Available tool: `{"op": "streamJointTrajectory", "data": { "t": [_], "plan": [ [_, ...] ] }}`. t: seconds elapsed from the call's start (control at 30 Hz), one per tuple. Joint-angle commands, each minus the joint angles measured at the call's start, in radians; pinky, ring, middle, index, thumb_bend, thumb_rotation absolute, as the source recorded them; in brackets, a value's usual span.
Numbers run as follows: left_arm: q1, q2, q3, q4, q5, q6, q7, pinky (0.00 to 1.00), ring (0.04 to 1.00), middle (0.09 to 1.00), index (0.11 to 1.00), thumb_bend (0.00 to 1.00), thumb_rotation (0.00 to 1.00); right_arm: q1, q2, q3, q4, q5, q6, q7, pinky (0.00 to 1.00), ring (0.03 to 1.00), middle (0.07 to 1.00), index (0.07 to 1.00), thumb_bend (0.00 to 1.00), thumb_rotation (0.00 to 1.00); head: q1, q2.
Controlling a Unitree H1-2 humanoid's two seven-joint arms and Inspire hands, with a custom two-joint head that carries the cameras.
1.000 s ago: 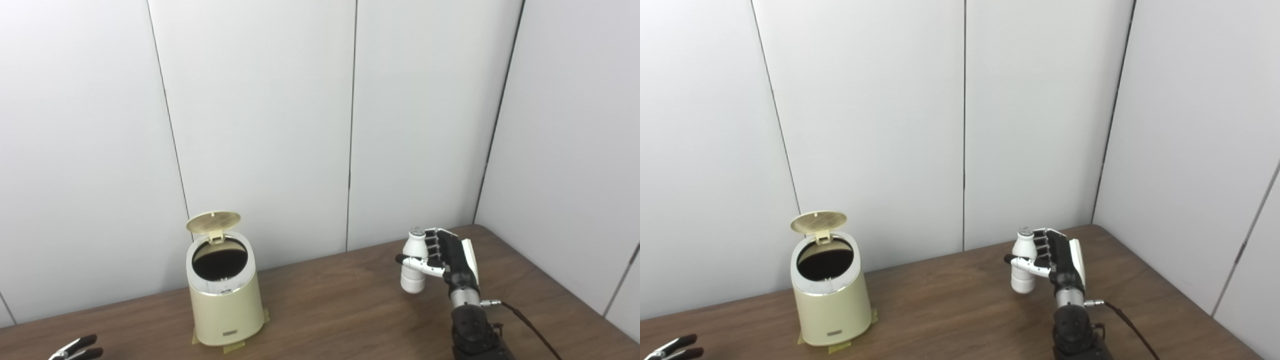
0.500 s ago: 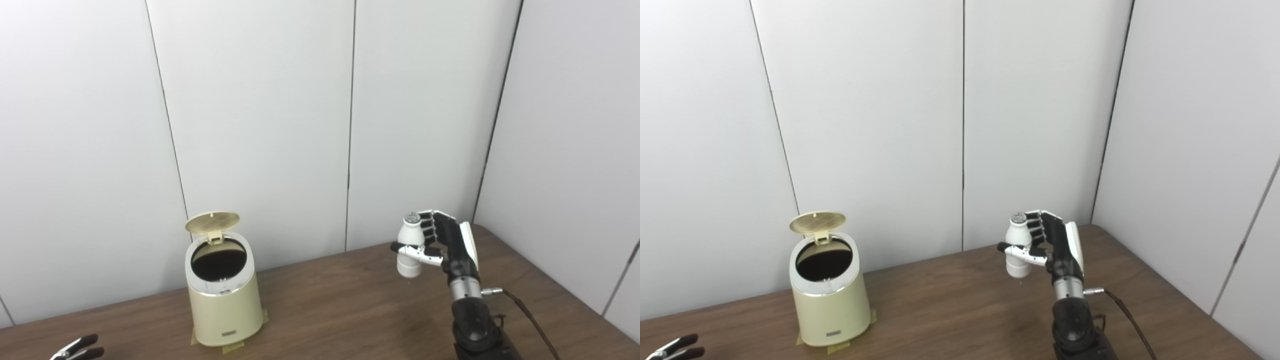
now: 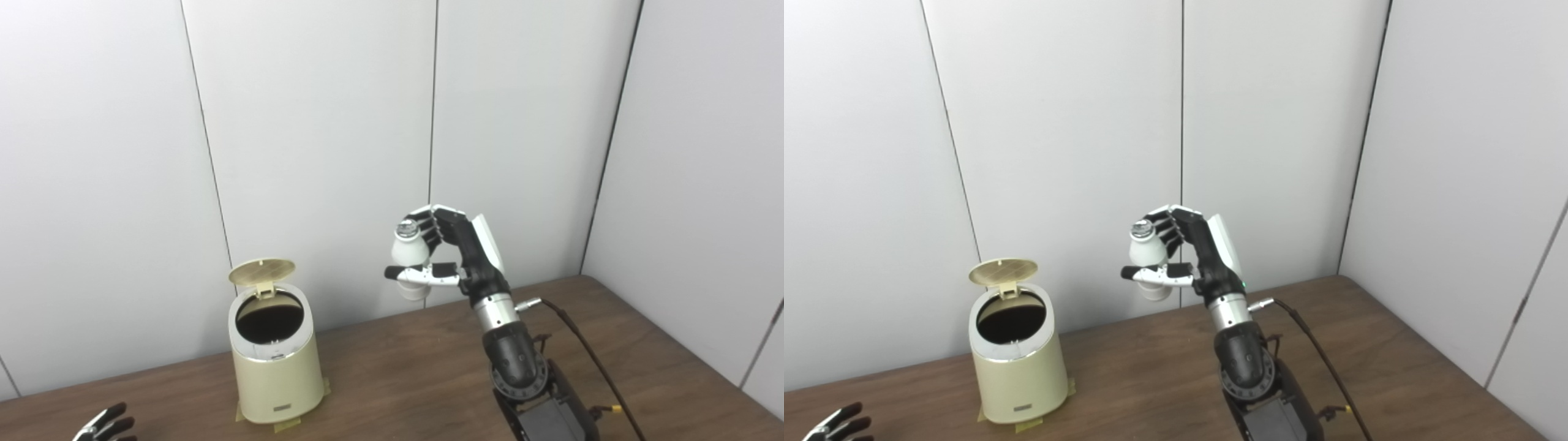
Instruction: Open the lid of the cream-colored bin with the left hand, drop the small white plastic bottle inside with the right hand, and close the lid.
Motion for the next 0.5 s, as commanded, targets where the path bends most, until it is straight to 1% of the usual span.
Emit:
{"op": "streamJointTrajectory", "data": {
  "t": [0.0,0.1,0.13,0.23,0.3,0.33,0.4,0.47],
  "plan": [
    [-0.033,-0.007,-0.001,-0.059,-0.016,-0.009,0.000,0.74,0.755,0.815,0.885,0.63,0.00,-0.064,0.007,0.001,-0.011,-0.006,-0.004,0.006,0.31,0.385,0.492,0.538,0.51,0.00,0.027,0.000],
    [-0.028,-0.019,-0.008,-0.082,-0.008,0.010,0.001,0.73,0.756,0.815,0.887,0.63,0.00,-0.093,0.036,0.030,0.018,-0.037,-0.036,-0.006,0.29,0.382,0.486,0.540,0.51,0.00,0.061,-0.001],
    [-0.026,-0.024,-0.009,-0.088,-0.008,0.018,0.002,0.73,0.757,0.816,0.887,0.63,0.00,-0.101,0.049,0.036,0.022,-0.030,-0.039,0.000,0.29,0.381,0.484,0.541,0.51,0.00,0.083,-0.001],
    [-0.022,-0.037,-0.016,-0.099,0.006,0.033,0.010,0.72,0.752,0.813,0.881,0.65,0.00,-0.111,0.089,0.042,0.016,0.004,-0.017,0.019,0.29,0.377,0.488,0.546,0.51,0.00,0.129,0.001],
    [-0.020,-0.045,-0.020,-0.100,0.010,0.037,0.013,0.69,0.748,0.812,0.879,0.67,0.00,-0.119,0.114,0.045,0.025,0.023,-0.033,0.023,0.29,0.373,0.488,0.549,0.51,0.00,0.152,0.002],
    [-0.019,-0.049,-0.024,-0.097,0.018,0.037,0.017,0.69,0.747,0.812,0.879,0.67,0.00,-0.125,0.127,0.048,0.035,0.028,-0.037,0.024,0.29,0.372,0.488,0.550,0.51,0.00,0.178,0.001],
    [-0.018,-0.056,-0.029,-0.090,0.027,0.035,0.024,0.68,0.745,0.805,0.876,0.69,0.00,-0.134,0.142,0.052,0.047,0.028,-0.039,0.026,0.29,0.380,0.488,0.538,0.51,0.00,0.194,0.002],
    [-0.018,-0.067,-0.033,-0.080,0.027,0.026,0.030,0.68,0.747,0.804,0.874,0.70,0.00,-0.144,0.157,0.058,0.059,0.022,-0.044,0.023,0.30,0.388,0.485,0.530,0.51,0.00,0.230,0.002]
  ]
}}
